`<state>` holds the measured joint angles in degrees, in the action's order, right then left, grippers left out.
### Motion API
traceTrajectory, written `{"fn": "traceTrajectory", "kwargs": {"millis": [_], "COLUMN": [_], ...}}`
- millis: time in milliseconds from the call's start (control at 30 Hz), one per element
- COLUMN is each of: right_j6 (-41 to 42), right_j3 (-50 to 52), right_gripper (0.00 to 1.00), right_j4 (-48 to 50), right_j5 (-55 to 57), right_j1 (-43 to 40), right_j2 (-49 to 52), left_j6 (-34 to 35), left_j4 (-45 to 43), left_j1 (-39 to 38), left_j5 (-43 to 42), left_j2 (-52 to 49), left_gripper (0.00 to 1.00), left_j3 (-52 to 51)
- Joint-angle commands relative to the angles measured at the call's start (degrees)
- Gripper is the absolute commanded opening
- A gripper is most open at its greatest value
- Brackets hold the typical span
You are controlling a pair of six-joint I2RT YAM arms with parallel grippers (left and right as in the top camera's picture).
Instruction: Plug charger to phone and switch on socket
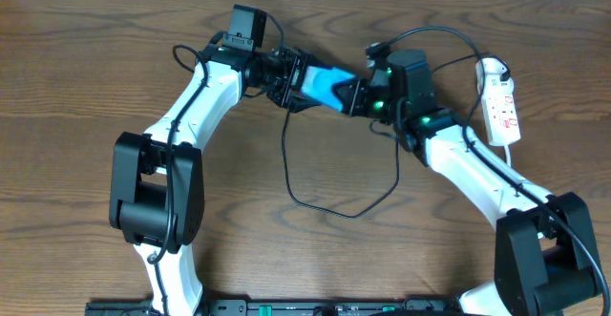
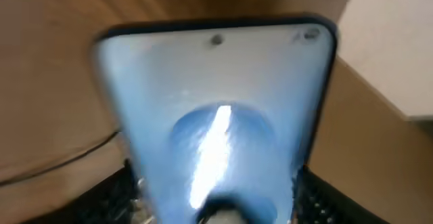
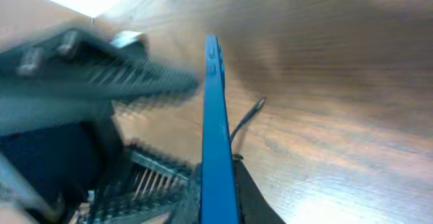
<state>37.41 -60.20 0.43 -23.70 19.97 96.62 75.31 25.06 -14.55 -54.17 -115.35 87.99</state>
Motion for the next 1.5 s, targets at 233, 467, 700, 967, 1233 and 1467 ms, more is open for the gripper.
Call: {"fn": "traceTrajectory", "kwargs": {"millis": [233, 467, 700, 967, 1233, 1467], "right_j6": [9.77, 22.64, 38.01, 48.57, 54.42, 54.49], "right_j3": [-0.70, -0.70, -0.70, -0.72, -0.76, -0.76], "right_gripper": [0.01, 0.01, 0.01, 0.02, 0.02, 0.01], "right_j4": [2.08, 10.23, 22.45, 27.78, 32.57, 29.77], "right_j5": [1.53, 0.39, -0.22, 0.55, 2.64, 5.40], "right_j1": [-3.87, -3.91, -4.13, -6.05, -6.10, -2.40], "right_j2": [0.13, 0.13, 0.13, 0.13, 0.13, 0.13], "left_j6": [-8.13, -16.79, -12.28, -10.12, -1.38, 1.75], "left_j4": [-3.74, -18.82, -42.56, -45.53, -45.51, -45.51], "left_j1": [1.62, 1.62, 1.64, 1.64, 1.62, 1.62], "left_j5": [-2.21, -8.35, -16.39, -15.32, -8.87, -6.99], "left_j2": [1.14, 1.14, 1.14, 1.14, 1.14, 1.14], "left_gripper": [0.89, 0.89, 0.89, 0.81, 0.81, 0.77], "left_j3": [0.63, 0.63, 0.63, 0.63, 0.63, 0.63]}}
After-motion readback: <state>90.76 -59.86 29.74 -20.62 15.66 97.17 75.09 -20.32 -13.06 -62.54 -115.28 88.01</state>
